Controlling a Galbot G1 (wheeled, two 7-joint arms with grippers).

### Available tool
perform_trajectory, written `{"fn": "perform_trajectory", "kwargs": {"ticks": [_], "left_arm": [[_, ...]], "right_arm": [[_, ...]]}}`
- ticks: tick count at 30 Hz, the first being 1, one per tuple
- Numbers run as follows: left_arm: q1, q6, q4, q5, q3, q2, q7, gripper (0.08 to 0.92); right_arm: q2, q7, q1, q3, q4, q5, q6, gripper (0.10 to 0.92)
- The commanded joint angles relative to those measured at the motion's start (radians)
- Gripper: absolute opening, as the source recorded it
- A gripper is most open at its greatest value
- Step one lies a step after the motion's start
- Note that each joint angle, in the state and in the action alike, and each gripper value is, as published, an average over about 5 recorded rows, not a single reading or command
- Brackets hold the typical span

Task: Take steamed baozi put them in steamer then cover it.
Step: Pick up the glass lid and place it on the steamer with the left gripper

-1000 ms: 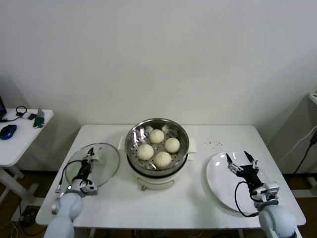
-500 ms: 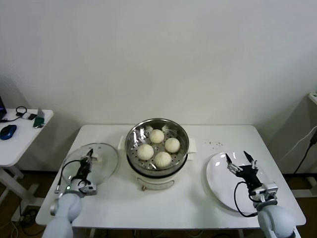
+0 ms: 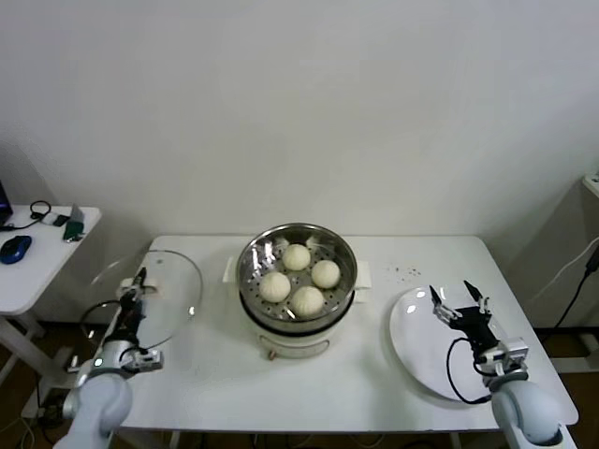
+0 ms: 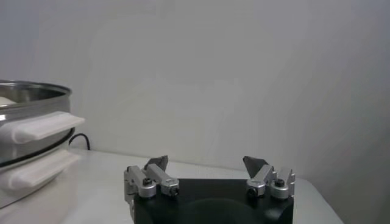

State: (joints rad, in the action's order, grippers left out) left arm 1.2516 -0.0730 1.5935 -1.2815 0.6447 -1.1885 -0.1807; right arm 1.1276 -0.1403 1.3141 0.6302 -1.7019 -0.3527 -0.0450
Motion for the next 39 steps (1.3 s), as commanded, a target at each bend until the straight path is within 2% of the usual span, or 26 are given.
{"fn": "perform_trajectory", "kwargs": {"ticks": [1,6,10,16,19,21,24,28,32,39], "left_arm": [[0.243,-0.229,0.403,0.068,0.022,0.099,-0.005,0.150],[0.269,-0.294,0.515,0.117,-0.012,0.178,-0.003,0.150],[0.235,-0.368,0.583,0.173,-0.083,0.260,0.046,0.150],[0.022,-0.537,0.616,0.261,-0.340,0.376,0.118,0.150],[-0.129,-0.618,0.604,0.262,-0.513,0.395,0.180,0.150],[-0.234,-0.670,0.587,0.247,-0.619,0.381,0.236,0.150],[-0.369,-0.709,0.545,0.180,-0.733,0.319,0.317,0.150],[-0.477,-0.712,0.482,0.092,-0.837,0.224,0.402,0.150],[-0.523,-0.712,0.411,0.059,-0.904,0.158,0.423,0.150],[-0.506,-0.712,0.291,-0.005,-0.897,0.008,0.441,0.150]], "right_arm": [[0.003,-0.010,-0.025,-0.015,0.020,0.009,-0.003,0.823],[0.018,-0.014,-0.044,-0.028,0.041,0.025,0.001,0.823],[0.028,-0.016,-0.056,-0.037,0.054,0.030,0.005,0.823],[0.038,-0.019,-0.072,-0.048,0.063,0.042,0.010,0.823],[0.049,-0.019,-0.082,-0.051,0.072,0.050,0.014,0.823],[0.057,-0.018,-0.087,-0.051,0.080,0.056,0.018,0.823],[0.064,-0.018,-0.092,-0.051,0.087,0.063,0.024,0.823],[0.069,-0.018,-0.094,-0.048,0.092,0.068,0.027,0.823],[0.071,-0.018,-0.095,-0.043,0.099,0.074,0.032,0.823],[0.072,-0.021,-0.096,-0.038,0.109,0.082,0.039,0.823]]}}
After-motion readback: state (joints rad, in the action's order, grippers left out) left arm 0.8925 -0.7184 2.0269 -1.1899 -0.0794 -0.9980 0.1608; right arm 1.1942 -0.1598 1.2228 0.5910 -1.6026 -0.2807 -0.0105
